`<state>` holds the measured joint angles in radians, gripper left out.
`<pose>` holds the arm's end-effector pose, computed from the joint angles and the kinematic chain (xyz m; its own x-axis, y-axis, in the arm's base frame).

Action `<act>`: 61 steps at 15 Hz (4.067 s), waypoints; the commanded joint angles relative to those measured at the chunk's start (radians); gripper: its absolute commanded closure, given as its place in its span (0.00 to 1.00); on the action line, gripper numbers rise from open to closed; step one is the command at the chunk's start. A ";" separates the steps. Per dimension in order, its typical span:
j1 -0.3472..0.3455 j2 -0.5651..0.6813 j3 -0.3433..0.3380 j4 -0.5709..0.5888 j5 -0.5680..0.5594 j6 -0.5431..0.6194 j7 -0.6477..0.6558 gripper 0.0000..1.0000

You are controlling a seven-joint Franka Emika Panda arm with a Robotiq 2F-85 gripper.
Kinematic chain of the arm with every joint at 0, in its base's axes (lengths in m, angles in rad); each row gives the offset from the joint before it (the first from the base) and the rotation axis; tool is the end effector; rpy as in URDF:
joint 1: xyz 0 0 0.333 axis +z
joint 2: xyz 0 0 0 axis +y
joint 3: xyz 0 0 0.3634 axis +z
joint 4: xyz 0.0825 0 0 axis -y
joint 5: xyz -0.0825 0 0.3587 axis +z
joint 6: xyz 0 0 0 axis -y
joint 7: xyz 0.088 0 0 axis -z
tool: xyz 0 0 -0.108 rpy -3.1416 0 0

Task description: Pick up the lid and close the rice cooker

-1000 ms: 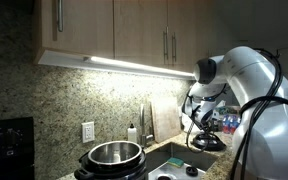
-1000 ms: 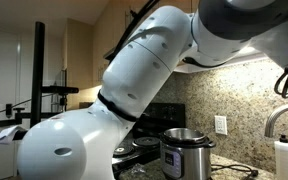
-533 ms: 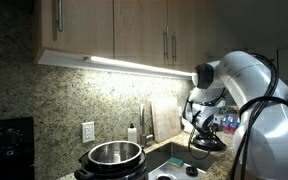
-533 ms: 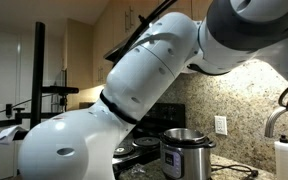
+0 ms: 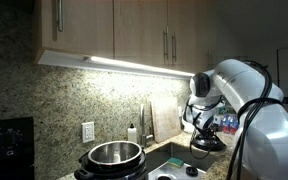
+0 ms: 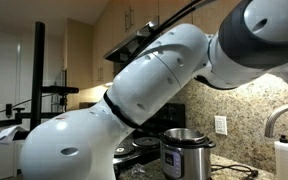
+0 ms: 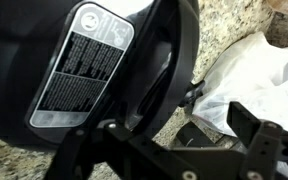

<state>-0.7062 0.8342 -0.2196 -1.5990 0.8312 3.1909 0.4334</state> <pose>0.4242 -0.6072 0.2804 -0.5523 -0.7406 0.3827 -0.7643 0.2665 -0.5872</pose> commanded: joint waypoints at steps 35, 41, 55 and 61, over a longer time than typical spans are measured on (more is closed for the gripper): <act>-0.437 -0.156 0.562 -0.205 -0.171 0.266 -0.018 0.95; -0.596 -0.246 0.716 -0.369 -0.243 0.265 -0.027 0.96; -1.131 -0.288 1.299 -0.746 -0.620 0.263 -0.020 0.98; -1.353 -0.281 1.478 -0.915 -0.788 0.272 -0.029 0.98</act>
<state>-1.9690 0.5803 1.1720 -2.4486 0.0918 3.4506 0.4125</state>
